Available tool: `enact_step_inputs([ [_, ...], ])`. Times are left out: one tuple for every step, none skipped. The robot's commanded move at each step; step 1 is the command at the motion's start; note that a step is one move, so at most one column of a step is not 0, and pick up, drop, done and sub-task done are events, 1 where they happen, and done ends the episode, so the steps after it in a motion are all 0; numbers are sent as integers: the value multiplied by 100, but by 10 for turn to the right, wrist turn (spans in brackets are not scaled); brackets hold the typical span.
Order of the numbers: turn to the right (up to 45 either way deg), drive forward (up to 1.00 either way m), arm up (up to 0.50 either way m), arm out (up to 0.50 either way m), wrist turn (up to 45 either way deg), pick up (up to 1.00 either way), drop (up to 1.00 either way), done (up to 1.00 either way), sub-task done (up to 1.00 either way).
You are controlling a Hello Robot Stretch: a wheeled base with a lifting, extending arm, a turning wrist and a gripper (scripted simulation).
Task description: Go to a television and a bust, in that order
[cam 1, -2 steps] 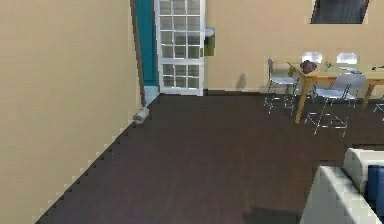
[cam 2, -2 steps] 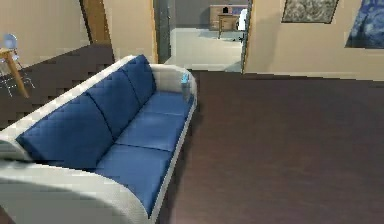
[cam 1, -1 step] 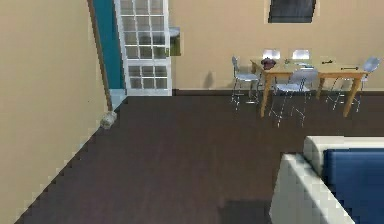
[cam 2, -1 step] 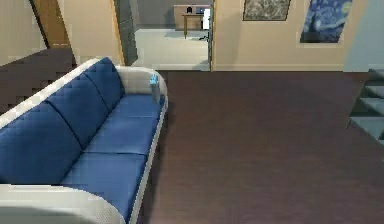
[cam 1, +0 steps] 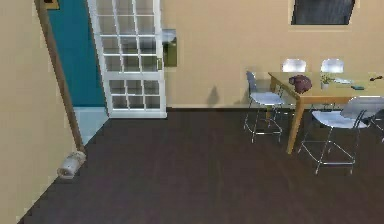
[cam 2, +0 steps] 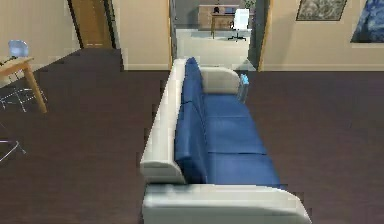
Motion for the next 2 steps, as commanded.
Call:
enact_step_inputs([
  [0,35,0,0,0,0,0,0,0],
  [330,0,0,0,0,0,0,0,0],
])
